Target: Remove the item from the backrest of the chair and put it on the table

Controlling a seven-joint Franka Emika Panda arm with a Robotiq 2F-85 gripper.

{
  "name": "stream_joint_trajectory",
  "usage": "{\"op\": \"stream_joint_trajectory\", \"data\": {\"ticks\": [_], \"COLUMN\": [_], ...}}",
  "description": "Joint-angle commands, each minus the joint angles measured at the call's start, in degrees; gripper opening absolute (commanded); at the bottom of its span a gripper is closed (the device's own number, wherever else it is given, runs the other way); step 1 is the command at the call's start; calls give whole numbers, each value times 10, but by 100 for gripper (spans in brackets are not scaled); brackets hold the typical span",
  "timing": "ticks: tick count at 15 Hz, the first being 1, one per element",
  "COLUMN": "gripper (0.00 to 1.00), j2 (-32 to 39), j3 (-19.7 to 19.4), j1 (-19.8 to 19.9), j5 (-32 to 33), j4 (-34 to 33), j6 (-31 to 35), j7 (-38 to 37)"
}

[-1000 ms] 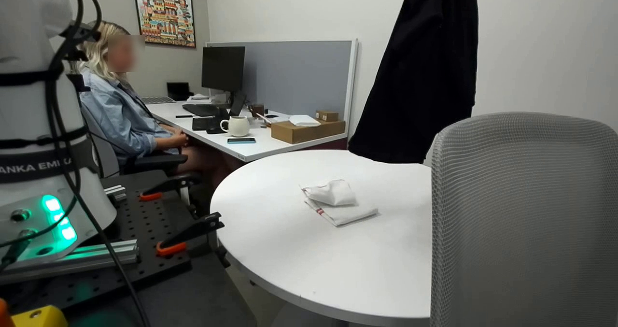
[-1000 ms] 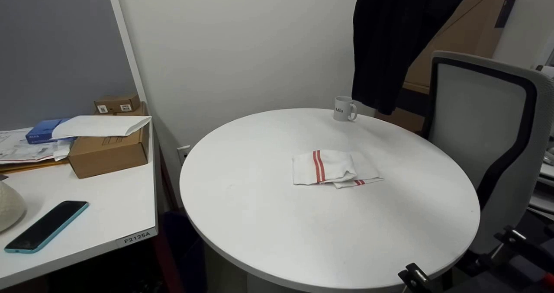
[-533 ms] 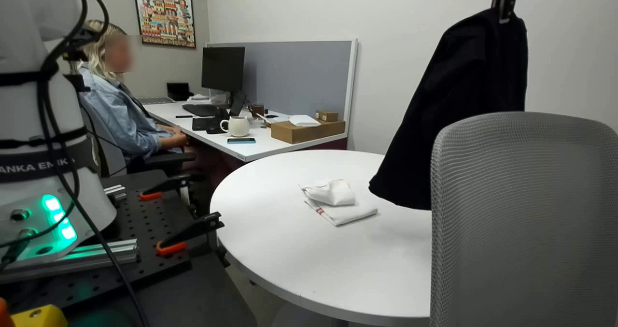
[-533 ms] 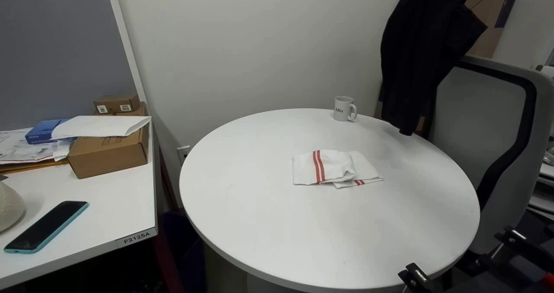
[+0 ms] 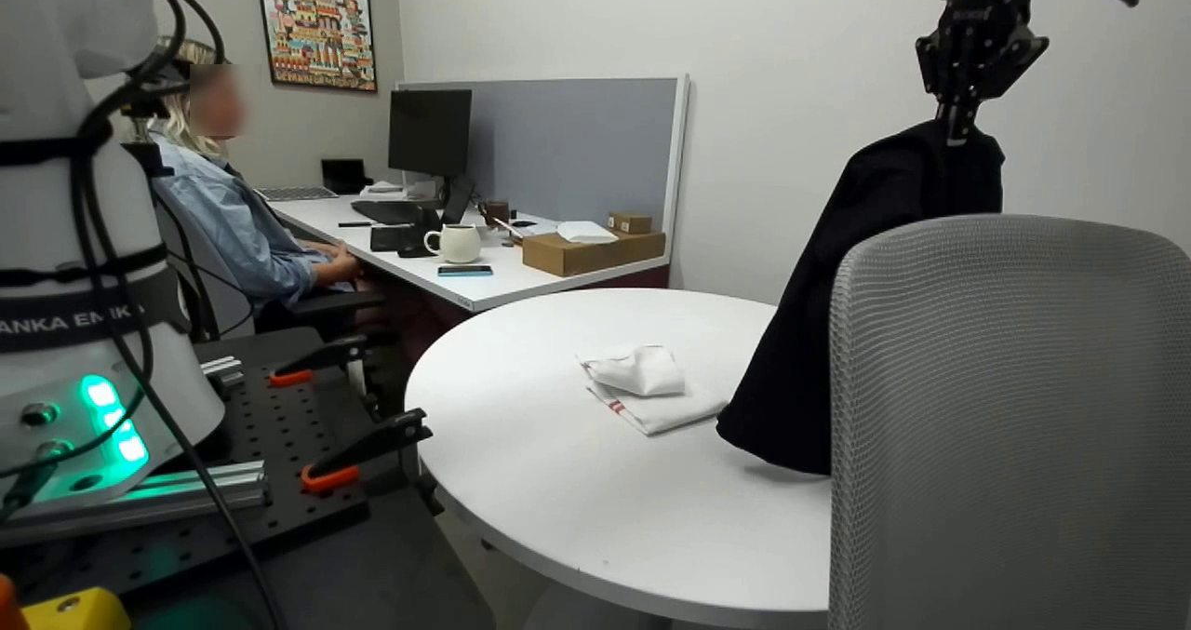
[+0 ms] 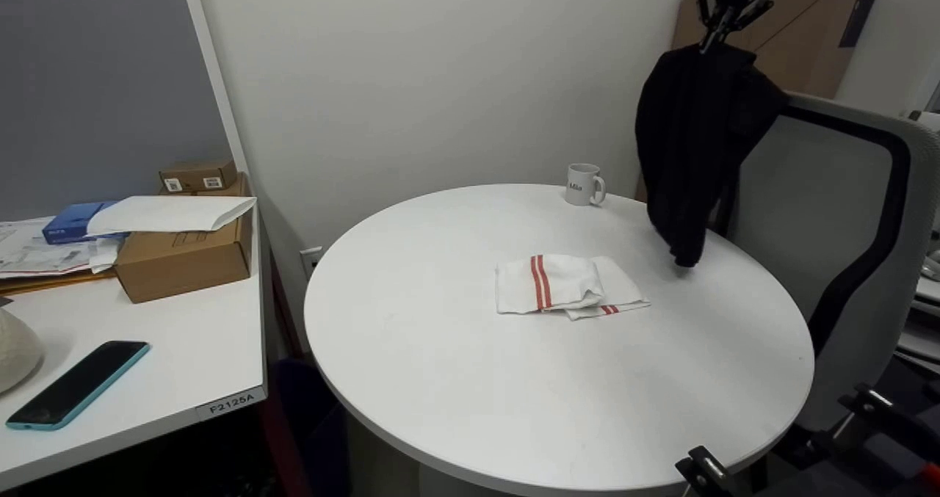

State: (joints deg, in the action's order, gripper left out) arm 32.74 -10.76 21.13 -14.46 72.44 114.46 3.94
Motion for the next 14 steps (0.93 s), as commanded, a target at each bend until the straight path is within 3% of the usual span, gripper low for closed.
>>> {"op": "stream_joint_trajectory", "data": {"ticks": [1, 10, 14], "gripper": [2, 2, 2], "j2": [40, 87, 70], "j3": [2, 17, 37], "j1": [-34, -103, -118], "j5": [7, 70, 63], "j4": [-35, -31, -23], "j6": [36, 108, 128], "j7": [-69, -164, -162]}}
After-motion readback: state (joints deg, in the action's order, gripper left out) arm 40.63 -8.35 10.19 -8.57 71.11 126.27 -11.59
